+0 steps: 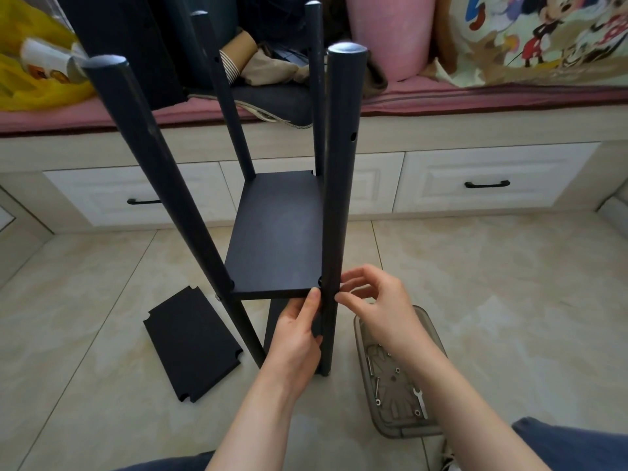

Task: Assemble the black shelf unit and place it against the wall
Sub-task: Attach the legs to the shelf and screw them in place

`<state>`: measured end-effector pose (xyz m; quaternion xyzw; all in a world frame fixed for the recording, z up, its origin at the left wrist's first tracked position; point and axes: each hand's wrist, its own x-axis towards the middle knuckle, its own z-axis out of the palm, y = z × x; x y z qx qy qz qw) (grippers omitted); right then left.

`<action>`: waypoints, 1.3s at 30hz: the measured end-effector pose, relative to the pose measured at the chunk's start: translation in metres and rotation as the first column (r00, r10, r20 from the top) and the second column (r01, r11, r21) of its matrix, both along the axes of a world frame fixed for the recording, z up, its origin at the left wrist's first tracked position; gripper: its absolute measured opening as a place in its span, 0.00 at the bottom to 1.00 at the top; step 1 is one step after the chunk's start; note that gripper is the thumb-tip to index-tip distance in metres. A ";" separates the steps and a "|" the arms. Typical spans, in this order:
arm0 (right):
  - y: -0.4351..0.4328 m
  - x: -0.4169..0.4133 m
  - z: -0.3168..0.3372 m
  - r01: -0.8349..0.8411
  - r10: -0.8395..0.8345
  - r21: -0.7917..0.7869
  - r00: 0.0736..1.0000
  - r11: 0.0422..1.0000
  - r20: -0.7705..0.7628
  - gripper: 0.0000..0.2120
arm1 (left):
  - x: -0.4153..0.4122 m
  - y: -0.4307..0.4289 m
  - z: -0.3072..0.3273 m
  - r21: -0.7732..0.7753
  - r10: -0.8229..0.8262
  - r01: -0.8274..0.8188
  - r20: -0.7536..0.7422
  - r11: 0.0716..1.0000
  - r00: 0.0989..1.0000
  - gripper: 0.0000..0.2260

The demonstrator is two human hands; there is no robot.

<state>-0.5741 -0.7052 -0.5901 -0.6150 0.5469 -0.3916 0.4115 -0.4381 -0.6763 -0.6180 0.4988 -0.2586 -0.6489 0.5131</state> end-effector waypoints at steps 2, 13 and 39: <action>0.000 -0.001 -0.002 0.002 -0.002 0.005 1.000 1.000 0.012 0.10 | -0.001 0.001 0.001 -0.031 0.002 -0.001 0.036 1.000 0.999 0.17; 0.001 -0.001 -0.001 0.023 -0.024 -0.020 0.999 1.000 -0.033 0.10 | 0.000 -0.002 -0.007 -0.090 -0.019 0.036 0.185 0.995 0.983 0.13; 0.006 0.003 -0.002 0.028 -0.030 -0.039 0.998 0.999 -0.059 0.11 | -0.012 0.000 0.016 0.084 0.326 -0.320 -0.072 0.944 0.943 0.12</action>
